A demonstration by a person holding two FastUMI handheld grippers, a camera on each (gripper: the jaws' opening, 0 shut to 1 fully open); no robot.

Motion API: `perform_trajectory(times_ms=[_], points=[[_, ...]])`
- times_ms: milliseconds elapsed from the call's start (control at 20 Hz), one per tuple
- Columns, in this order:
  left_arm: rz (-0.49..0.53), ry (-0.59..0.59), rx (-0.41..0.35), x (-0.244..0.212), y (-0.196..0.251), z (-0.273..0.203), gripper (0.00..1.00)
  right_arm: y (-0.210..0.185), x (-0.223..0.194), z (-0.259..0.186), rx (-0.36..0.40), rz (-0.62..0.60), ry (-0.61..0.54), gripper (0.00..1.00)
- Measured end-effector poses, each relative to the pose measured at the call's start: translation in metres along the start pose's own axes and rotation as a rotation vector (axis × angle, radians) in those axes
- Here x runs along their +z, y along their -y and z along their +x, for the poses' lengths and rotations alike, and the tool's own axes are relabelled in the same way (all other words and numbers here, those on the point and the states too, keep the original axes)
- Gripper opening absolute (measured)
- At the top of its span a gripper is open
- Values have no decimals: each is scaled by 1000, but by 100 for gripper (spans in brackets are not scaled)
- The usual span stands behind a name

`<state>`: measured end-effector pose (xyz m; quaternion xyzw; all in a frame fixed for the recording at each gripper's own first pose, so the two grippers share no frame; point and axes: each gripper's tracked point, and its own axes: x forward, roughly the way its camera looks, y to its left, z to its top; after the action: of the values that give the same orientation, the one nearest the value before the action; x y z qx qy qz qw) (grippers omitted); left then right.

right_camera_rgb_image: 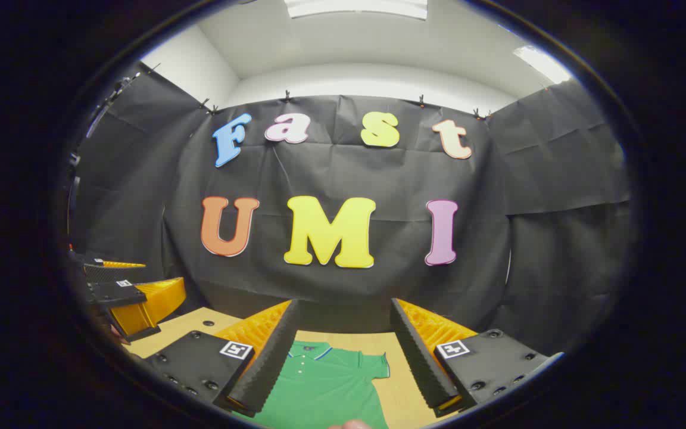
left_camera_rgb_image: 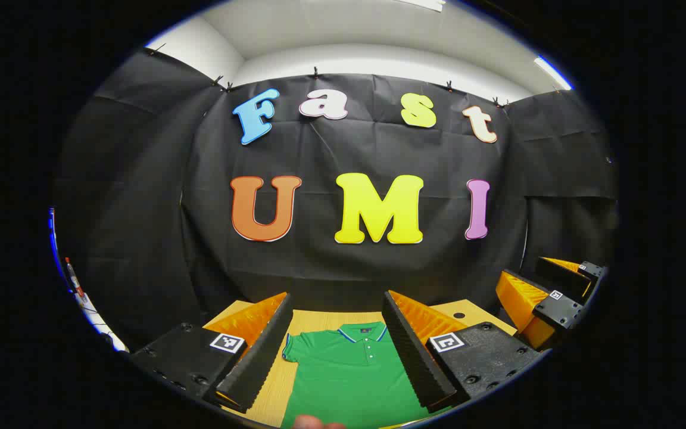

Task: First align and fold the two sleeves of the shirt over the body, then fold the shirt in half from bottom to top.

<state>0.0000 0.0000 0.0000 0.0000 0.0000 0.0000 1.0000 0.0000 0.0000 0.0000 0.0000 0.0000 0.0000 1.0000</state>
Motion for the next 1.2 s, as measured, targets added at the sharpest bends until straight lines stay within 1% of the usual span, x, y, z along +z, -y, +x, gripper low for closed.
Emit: perform_trajectory(times_ms=[150, 350, 500, 550, 600, 1050, 1150, 1200], points=[[-3, -3, 9, 0, 1, 0, 96, 2, 4, 6, 12, -9, 1, 94], [3, 1, 8, 1, 5, 11, 97, 2, 6, 11, 19, -15, 6, 94], [5, 4, 8, 1, 7, 15, 96, 11, 8, 16, 9, -9, 1, 94], [5, 6, 8, 1, 9, 17, 96, 14, 7, 18, 6, -7, -2, 96], [5, 4, 8, 0, 10, 18, 97, 18, 8, 20, 5, -7, -3, 94], [6, -7, -6, -6, 23, 26, 96, 36, -2, 26, -23, -7, -27, 94], [4, -13, -12, -8, 26, 28, 96, 35, -5, 28, -9, -3, -35, 94], [1, -17, -11, -10, 27, 28, 96, 35, -6, 30, -2, -7, -39, 95]])
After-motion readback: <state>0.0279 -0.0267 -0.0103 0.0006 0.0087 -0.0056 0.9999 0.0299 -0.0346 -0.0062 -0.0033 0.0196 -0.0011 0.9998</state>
